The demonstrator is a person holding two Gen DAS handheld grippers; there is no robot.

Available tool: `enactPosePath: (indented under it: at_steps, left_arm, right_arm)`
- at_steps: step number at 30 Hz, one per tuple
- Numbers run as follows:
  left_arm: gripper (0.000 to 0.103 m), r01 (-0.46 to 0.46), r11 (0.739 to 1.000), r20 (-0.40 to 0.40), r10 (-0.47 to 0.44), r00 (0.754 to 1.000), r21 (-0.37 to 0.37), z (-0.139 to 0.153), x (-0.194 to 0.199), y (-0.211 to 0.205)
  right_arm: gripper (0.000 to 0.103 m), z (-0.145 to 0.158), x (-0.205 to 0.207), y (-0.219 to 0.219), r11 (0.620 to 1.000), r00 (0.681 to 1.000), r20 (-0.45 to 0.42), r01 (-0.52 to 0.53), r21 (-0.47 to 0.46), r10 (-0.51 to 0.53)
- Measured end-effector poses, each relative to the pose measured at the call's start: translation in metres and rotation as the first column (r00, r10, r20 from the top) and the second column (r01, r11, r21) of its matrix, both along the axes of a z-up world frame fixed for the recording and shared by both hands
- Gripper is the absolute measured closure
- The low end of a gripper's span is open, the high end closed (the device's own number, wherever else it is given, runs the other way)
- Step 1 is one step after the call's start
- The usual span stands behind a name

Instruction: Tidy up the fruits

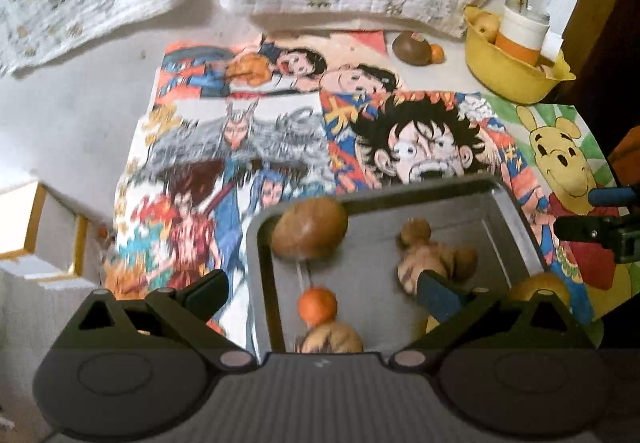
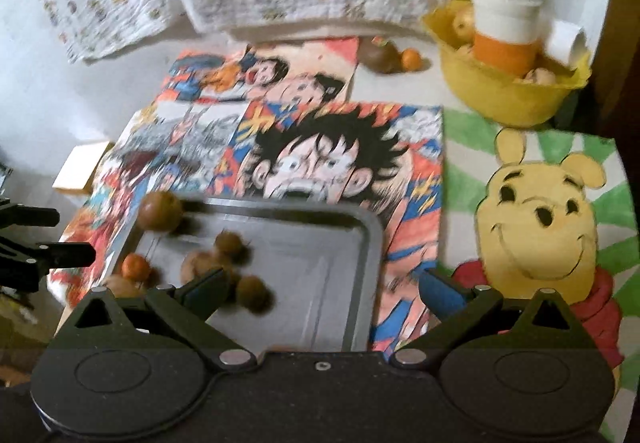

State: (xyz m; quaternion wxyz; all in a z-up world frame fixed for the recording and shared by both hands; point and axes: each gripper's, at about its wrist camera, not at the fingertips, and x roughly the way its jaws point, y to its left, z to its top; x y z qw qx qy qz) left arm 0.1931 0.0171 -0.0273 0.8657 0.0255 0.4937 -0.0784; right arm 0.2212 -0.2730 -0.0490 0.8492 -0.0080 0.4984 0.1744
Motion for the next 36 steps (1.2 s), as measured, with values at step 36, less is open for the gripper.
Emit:
enactPosePath:
  at_steps: [36]
  left_arm:
    - [0.001, 0.558, 0.788, 0.250, -0.613, 0.749, 0.260, 0.019, 0.253, -0.088]
  right_arm:
    - [0.002, 0.015, 0.152, 0.047, 0.708, 0.813, 0.116, -0.415, -0.571, 0.570]
